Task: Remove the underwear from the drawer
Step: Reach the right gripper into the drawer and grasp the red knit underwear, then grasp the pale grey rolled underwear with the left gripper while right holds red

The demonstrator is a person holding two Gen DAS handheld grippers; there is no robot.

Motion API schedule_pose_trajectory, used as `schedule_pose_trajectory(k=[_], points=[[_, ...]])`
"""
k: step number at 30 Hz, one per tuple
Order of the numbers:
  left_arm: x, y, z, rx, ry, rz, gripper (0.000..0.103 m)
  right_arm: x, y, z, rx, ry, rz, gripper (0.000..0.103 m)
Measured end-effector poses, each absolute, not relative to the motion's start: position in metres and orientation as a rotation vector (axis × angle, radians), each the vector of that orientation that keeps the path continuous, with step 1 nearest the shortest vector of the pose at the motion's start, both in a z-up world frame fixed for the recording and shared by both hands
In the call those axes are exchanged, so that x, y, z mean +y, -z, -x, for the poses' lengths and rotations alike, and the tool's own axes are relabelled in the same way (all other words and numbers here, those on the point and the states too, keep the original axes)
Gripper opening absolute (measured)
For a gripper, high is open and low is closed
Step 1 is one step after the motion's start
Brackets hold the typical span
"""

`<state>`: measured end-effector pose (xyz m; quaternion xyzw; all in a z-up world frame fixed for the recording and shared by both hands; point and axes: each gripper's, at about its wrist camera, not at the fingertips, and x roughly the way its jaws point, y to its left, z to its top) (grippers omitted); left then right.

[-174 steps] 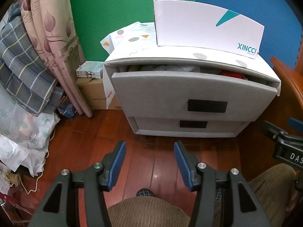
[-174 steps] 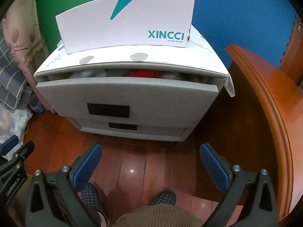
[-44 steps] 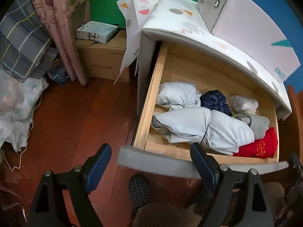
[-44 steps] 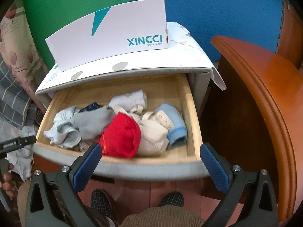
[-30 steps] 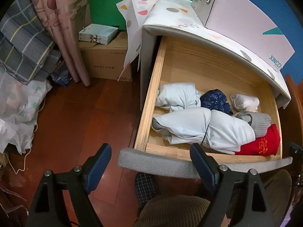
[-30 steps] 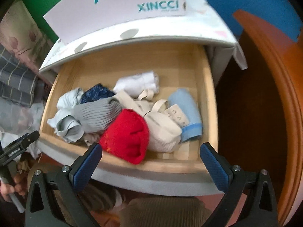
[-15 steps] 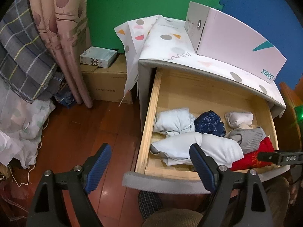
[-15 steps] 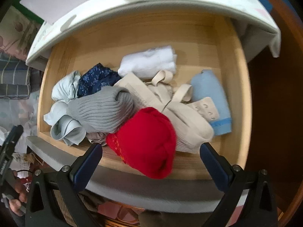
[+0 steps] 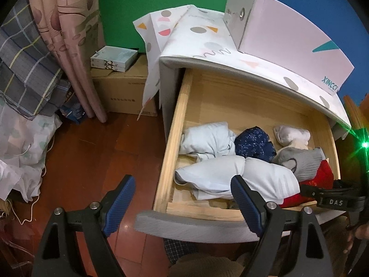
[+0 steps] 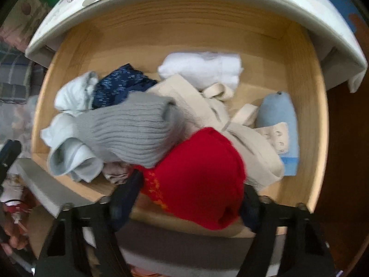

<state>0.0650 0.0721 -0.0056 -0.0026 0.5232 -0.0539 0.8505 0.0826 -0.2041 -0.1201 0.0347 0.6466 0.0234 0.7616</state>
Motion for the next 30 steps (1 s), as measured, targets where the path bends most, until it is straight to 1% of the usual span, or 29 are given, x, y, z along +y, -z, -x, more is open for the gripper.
schedule_pose_trajectory(k=[1, 4, 7, 12, 20, 28, 30], points=[[0.07, 0.006, -0.065, 1.104, 0.116, 0.004, 0.087, -0.203, 0.12, -0.083, 1.402, -0.048, -0.061, 0.057], [0.066, 0.006, -0.065, 1.109, 0.119, -0.005, 0.088, -0.202, 0.118, -0.08, 1.378, -0.037, -0.039, 0.047], [0.063, 0.005, -0.064, 1.112, 0.121, -0.013, 0.087, -0.203, 0.116, -0.076, 1.355, -0.034, -0.046, 0.043], [0.063, 0.002, -0.066, 1.128, 0.132, 0.002, 0.087, -0.216, 0.105, -0.062, 1.319, -0.024, -0.053, 0.04], [0.058, 0.0, -0.072, 1.177, 0.173, 0.031, 0.087, -0.247, 0.08, -0.046, 1.279, 0.007, -0.074, 0.04], [0.061, -0.011, -0.086, 1.216, 0.189, 0.089, 0.087, -0.268, 0.078, -0.041, 1.265, 0.037, -0.09, 0.04], [0.061, -0.011, -0.091, 1.25, 0.188, 0.097, 0.088, -0.271, 0.076, -0.041, 1.259, 0.046, -0.076, 0.04]])
